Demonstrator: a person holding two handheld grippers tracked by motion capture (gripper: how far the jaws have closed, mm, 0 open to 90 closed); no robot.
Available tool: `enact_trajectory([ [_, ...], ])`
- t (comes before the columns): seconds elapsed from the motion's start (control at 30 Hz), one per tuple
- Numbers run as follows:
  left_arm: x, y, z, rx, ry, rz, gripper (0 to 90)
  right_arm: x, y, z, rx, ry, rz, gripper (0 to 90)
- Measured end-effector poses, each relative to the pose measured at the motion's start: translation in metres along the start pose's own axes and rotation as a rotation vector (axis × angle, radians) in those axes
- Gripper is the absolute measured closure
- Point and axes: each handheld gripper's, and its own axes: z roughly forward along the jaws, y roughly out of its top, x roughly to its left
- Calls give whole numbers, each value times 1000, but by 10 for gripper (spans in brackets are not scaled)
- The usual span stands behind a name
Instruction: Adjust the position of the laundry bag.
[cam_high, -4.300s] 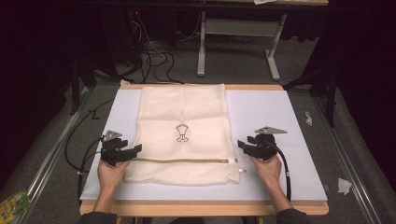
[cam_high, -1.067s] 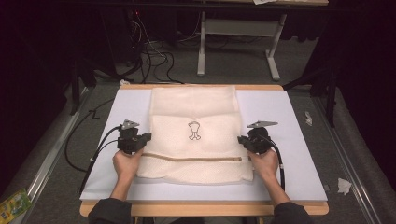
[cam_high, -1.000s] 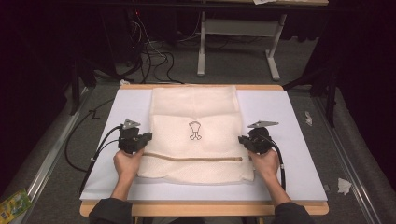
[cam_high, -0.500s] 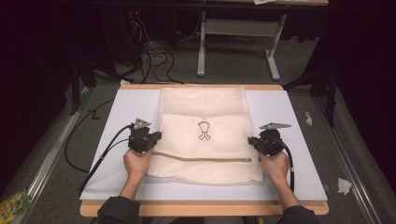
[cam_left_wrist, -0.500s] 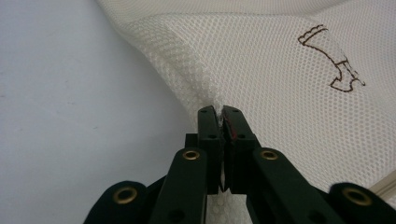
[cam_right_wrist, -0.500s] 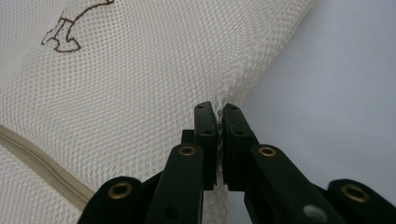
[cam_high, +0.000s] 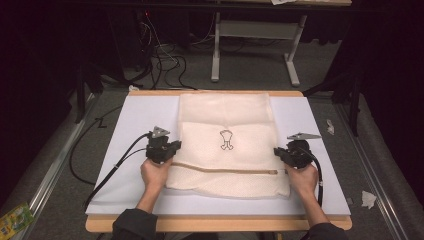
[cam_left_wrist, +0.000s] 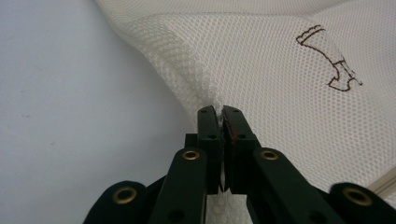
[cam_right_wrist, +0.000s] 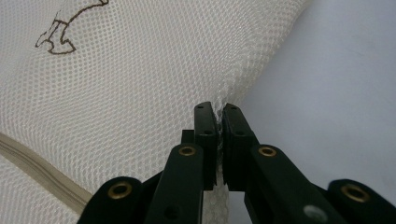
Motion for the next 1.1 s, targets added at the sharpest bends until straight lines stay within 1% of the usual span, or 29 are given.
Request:
enact_trajectory([
  [0.17, -5, 2, 6, 1, -8, 3, 869, -4, -2, -3, 0, -12, 7, 873],
  [0.27, -6, 1, 9, 13, -11, 4, 867, -8, -3, -4, 4, -15, 11, 872],
  [0.33, -6, 0, 12, 26, -5, 9, 862, -9, -5, -3, 9, -14, 14, 870],
  [0.43, -6, -3, 14, 47, 13, 33, 856, -10, -7, 2, 25, -12, 11, 869],
  [0.57, -6, -5, 15, 65, 17, 27, 851, -11, -12, 7, 41, -10, 12, 865],
  [0.63, -6, -5, 15, 78, 20, 28, 851, -12, -12, 8, 39, -8, 15, 865],
  [0.67, -6, -6, 15, 80, 22, 26, 850, -12, -13, 7, 40, -6, 28, 863],
  [0.77, -6, -6, 16, 89, 26, 29, 844, -13, -14, 7, 40, -5, 27, 859],
  [0.87, -7, -9, 18, 93, 49, 52, 836, -12, -14, 7, 38, -9, 18, 850],
  [1.1, -7, -15, 21, 79, 60, 74, 807, -11, -14, 7, 37, -16, 9, 822],
])
